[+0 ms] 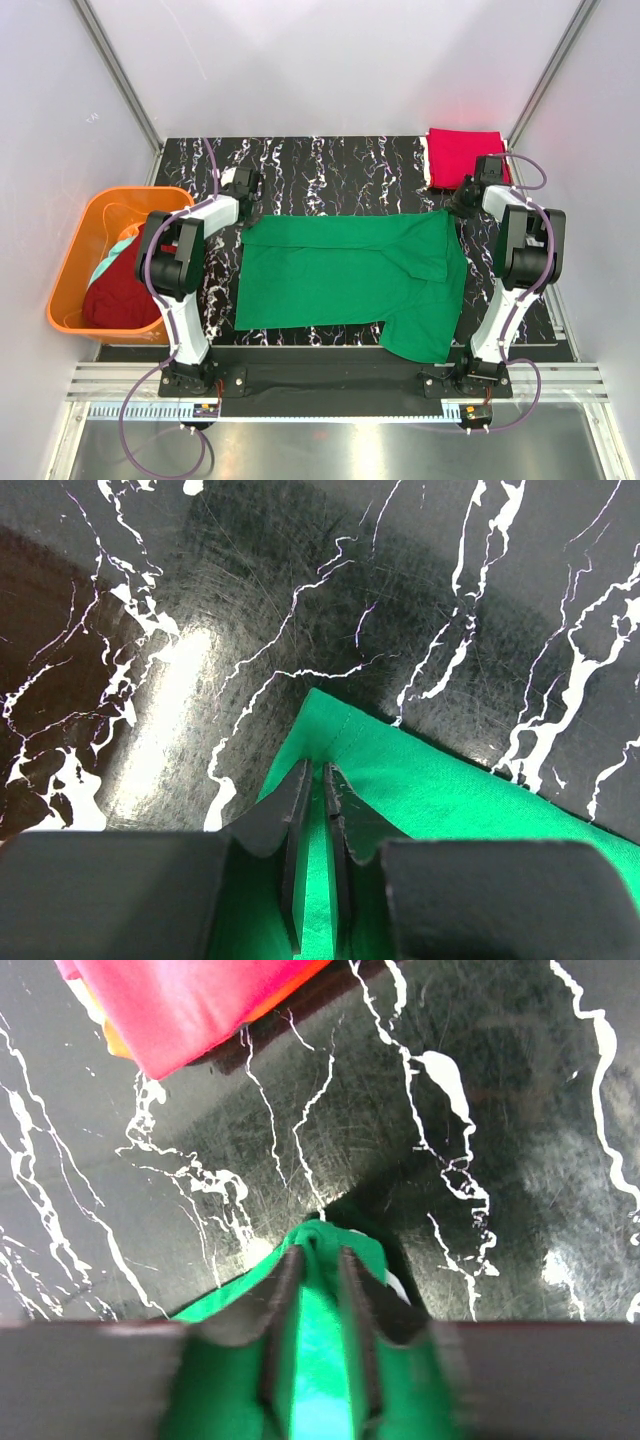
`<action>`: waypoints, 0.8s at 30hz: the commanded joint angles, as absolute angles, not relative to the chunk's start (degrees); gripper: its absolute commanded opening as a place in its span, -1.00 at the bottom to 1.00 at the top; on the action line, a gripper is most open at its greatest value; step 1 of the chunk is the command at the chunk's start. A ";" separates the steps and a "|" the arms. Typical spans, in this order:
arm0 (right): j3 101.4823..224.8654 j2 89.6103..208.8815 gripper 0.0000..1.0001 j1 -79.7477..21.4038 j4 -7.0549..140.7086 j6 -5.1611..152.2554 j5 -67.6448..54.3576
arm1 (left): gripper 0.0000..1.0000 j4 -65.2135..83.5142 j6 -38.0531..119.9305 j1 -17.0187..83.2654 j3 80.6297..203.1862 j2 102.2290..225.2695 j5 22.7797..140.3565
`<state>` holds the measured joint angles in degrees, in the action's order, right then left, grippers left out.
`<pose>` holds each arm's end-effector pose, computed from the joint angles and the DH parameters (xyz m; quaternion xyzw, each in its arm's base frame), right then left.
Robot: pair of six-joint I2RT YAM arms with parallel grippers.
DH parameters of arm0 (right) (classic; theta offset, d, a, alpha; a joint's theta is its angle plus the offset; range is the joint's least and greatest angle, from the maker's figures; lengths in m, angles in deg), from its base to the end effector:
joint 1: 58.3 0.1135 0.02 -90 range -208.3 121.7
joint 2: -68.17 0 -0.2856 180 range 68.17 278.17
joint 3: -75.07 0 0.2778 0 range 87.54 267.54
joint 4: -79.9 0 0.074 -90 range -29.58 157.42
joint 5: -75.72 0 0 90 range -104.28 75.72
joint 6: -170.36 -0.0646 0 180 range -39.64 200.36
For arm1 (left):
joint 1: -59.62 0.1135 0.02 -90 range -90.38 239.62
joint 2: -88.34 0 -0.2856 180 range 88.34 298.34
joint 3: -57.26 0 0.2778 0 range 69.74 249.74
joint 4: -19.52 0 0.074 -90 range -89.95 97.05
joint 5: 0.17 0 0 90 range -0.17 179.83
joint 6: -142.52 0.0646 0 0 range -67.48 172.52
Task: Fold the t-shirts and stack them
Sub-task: Fold the tshirt
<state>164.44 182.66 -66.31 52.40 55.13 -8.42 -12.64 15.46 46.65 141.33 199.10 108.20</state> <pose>0.4702 -0.0595 0.1456 0.2549 0.9112 0.0958 0.3092 0.4328 -0.0788 0.1400 -0.2404 0.9210 0.0273 0.3052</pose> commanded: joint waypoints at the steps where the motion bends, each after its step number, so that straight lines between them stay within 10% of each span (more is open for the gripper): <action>1: 166.73 182.33 -0.50 -66.38 51.17 53.74 -7.51 | -0.73 -12.46 15.17 47.32 141.81 199.52 108.02; 4: 168.39 183.91 -1.00 -66.65 49.15 53.38 -10.84 | -0.73 -13.52 15.16 47.49 142.51 199.96 108.46; 24: 170.68 185.85 -1.00 -68.85 45.97 44.77 -18.33 | -0.77 -15.37 16.83 47.32 144.36 198.66 111.45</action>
